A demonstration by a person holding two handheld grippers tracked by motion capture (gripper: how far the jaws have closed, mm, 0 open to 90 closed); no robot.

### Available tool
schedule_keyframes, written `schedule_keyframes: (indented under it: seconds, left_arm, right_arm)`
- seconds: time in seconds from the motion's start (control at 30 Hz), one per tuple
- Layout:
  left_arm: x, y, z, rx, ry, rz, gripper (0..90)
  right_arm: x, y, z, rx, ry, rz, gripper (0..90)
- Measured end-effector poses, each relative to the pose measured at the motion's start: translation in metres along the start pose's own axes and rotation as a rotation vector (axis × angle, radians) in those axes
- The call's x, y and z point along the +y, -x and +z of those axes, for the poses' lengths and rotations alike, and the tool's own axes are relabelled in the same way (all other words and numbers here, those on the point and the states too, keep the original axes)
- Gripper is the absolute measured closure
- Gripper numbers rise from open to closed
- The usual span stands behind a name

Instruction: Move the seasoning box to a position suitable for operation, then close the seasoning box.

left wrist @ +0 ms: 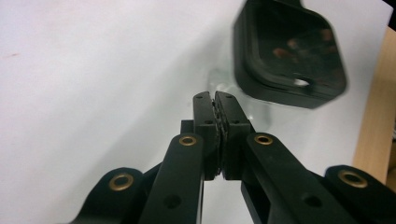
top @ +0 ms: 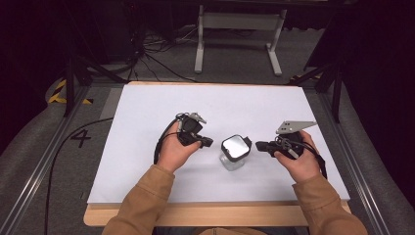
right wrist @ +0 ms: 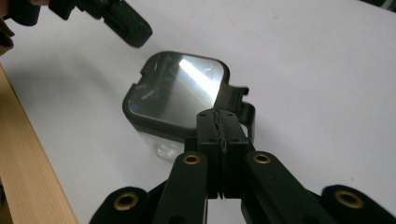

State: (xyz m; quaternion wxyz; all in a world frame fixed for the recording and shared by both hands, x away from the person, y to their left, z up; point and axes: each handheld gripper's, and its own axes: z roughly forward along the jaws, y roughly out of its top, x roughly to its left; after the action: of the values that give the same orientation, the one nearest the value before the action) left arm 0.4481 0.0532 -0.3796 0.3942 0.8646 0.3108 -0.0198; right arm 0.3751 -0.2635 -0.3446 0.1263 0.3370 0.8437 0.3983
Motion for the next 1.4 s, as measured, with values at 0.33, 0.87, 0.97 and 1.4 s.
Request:
schedule_keyframes:
  seconds: [0.33, 0.87, 0.97, 1.4]
  left_arm:
    - [0.004, -0.012, 0.038, -0.013, -0.051, -0.001, 88.6]
    - [0.004, -0.005, 0.061, -0.06, -0.118, 0.062, 89.6]
    - [0.004, -0.004, 0.06, -0.062, -0.134, 0.065, 89.6]
    - [-0.002, 0.009, 0.056, -0.074, -0.174, 0.096, 89.7]
  right_arm:
    - [-0.026, -0.003, 0.002, -0.002, -0.047, 0.031, 90.0]
    - [-0.044, -0.007, 0.011, 0.02, -0.093, 0.048, 90.0]
    - [-0.045, -0.007, 0.009, 0.023, -0.09, 0.052, 90.0]
    - [-0.044, -0.005, 0.012, 0.027, -0.091, 0.045, 90.0]
